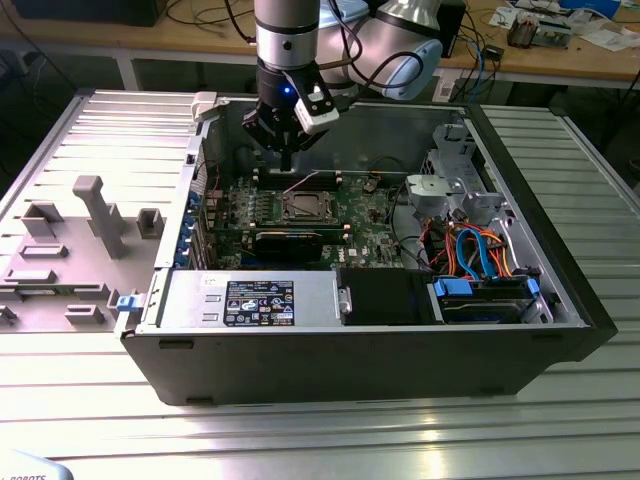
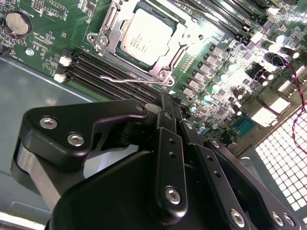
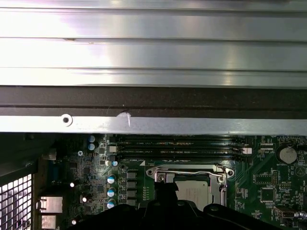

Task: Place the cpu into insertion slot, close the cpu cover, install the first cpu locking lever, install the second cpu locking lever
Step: 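Install the first cpu locking lever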

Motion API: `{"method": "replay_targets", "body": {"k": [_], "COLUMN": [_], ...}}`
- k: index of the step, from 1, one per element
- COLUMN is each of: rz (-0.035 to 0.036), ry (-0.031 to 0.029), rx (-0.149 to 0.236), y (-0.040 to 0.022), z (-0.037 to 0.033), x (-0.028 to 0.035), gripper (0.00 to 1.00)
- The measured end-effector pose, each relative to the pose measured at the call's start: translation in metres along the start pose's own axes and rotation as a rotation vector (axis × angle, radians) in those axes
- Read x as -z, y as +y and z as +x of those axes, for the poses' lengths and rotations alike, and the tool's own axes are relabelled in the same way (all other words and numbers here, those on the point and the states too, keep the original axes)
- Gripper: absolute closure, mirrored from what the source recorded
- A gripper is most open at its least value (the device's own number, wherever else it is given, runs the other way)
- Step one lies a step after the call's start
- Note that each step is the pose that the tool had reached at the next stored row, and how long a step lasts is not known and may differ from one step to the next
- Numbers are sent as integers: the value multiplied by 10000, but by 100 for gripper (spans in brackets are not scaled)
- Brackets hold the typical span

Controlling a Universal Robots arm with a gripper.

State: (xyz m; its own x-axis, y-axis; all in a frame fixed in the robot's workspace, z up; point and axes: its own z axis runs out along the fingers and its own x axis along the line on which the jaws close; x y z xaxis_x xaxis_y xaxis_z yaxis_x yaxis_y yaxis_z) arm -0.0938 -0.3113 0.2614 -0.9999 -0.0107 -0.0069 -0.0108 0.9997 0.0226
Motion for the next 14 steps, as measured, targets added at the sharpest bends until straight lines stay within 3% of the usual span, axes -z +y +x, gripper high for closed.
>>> {"method": "replay_targets", "body": {"k": [1,2,14], "rz": [-13,-93,-90], "ry": [0,-4,-9], "rx": [3,0,0], "y": [-3,-9,-5], "z": [-1,-2,-46], "x": [-6,-26,-118], "gripper": [89,89,89]}}
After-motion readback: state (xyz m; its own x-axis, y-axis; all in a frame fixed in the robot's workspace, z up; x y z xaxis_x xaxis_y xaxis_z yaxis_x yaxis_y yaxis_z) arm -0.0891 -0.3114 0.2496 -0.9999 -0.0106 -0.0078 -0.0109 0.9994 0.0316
